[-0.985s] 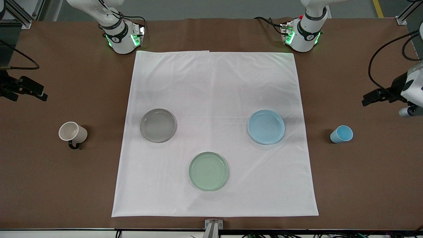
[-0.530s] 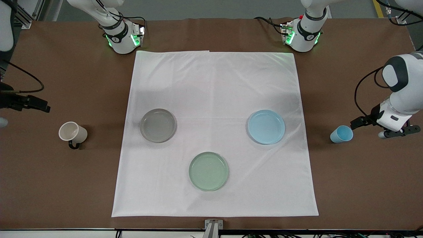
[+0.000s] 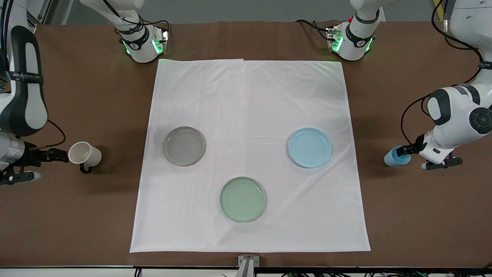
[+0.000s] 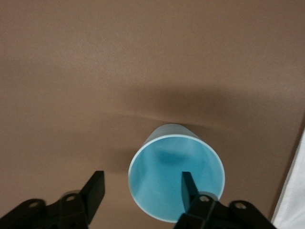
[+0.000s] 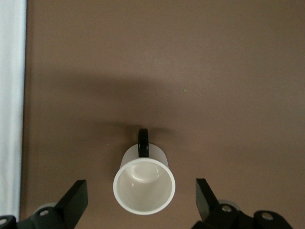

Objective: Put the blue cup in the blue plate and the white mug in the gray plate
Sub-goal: 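Grasp the blue cup with the left gripper while the right gripper grasps the mug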

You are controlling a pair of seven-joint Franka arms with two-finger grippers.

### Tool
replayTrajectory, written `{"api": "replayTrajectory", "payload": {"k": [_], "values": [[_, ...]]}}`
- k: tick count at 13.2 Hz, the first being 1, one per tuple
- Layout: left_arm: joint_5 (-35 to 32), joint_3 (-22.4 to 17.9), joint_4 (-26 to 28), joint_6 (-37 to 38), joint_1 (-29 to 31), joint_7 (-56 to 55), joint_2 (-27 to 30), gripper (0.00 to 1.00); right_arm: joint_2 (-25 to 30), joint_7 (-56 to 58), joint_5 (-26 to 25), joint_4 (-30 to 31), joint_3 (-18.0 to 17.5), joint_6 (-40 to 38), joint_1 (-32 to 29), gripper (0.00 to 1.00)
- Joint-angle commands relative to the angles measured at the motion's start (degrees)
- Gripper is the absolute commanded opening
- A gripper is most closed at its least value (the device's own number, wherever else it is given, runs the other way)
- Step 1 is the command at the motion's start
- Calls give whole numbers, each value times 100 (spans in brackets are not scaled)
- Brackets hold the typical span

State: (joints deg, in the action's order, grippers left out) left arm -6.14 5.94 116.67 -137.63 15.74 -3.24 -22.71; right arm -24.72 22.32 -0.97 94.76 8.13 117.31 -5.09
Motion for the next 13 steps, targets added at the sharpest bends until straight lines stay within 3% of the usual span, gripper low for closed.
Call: {"api": "replayTrajectory", "payload": {"k": [1, 5, 6, 9, 13], "values": [[-107, 30, -83, -88, 52, 69, -137, 55, 178, 211, 87, 814, -74, 913, -62, 100], [-107, 39, -83, -203, 34, 69, -164, 7, -225, 721, 421, 1045, -83, 1470, -141, 100], [-107, 56, -83, -203, 34, 69, -129, 0, -322, 878, 500, 1045, -83, 1592, -150, 100], [-107, 135, -92, -115, -19, 17, 134, 0, -612, 1441, 553, 1001, -83, 1953, -202, 100], [-46, 968, -206, 982, -10, -578, 644, 0, -806, 1460, 598, 974, -83, 2252, -211, 93]]}}
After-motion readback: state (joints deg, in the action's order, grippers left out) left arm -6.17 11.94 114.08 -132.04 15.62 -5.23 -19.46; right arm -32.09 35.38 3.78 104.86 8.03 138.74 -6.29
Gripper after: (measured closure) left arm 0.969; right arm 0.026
